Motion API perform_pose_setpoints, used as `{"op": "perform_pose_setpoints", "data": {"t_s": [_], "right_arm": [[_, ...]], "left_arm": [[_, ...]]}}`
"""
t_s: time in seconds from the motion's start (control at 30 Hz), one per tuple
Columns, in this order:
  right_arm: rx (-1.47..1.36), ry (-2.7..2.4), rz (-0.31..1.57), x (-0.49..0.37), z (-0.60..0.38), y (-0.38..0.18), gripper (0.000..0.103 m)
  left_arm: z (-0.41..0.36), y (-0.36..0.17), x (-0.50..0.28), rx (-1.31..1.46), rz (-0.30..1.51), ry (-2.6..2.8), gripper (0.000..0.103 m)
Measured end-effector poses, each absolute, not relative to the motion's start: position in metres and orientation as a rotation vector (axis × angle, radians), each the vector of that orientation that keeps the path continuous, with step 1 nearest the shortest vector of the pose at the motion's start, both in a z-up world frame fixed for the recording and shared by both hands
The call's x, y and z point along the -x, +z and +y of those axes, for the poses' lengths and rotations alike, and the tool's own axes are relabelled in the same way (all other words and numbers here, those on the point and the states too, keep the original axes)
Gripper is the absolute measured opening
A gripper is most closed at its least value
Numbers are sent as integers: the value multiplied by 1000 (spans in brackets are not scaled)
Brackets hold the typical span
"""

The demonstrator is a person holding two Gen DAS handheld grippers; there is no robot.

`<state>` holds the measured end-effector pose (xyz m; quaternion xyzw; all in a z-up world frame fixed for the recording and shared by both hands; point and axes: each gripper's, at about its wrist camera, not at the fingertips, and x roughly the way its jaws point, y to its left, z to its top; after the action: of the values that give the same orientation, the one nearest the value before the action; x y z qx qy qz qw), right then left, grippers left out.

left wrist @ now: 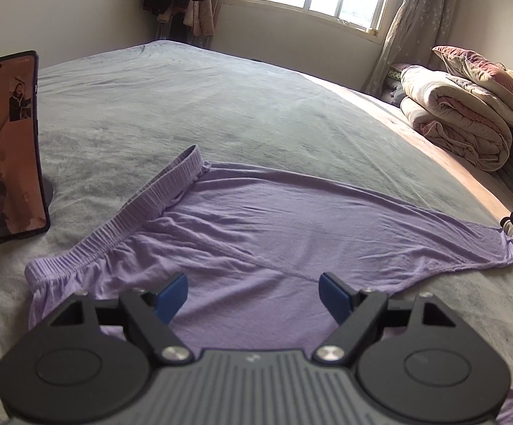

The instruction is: Fold clothes

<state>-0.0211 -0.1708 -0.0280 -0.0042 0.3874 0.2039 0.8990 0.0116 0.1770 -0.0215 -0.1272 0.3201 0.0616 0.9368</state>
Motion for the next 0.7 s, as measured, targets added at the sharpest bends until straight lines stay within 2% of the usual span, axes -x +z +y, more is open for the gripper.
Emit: {"op": "perform_pose_setpoints", "data": {"t_s": [0.33,0.5,0.57,0.6,0.63,0.7], "right_arm": [[114,571,779,-58,-90,-20,66],[137,626,766,-103,-53,-16,66],[165,643,757,-122,-38,-17,66],[179,651,753,-131,-30,-17,66],[195,660,748,-140,-22,-18,66],[226,676,739,-156,-7,-20,66]], "left_arm": [[217,-30,-28,288,613,85,44],[227,-36,-40,276,610,48,32],[228,-38,-46,265,613,31,23],[231,-40,-49,267,621,29,13],[234,-41,-51,274,629,35,9],[245,-46,-53,313,640,60,7]]}}
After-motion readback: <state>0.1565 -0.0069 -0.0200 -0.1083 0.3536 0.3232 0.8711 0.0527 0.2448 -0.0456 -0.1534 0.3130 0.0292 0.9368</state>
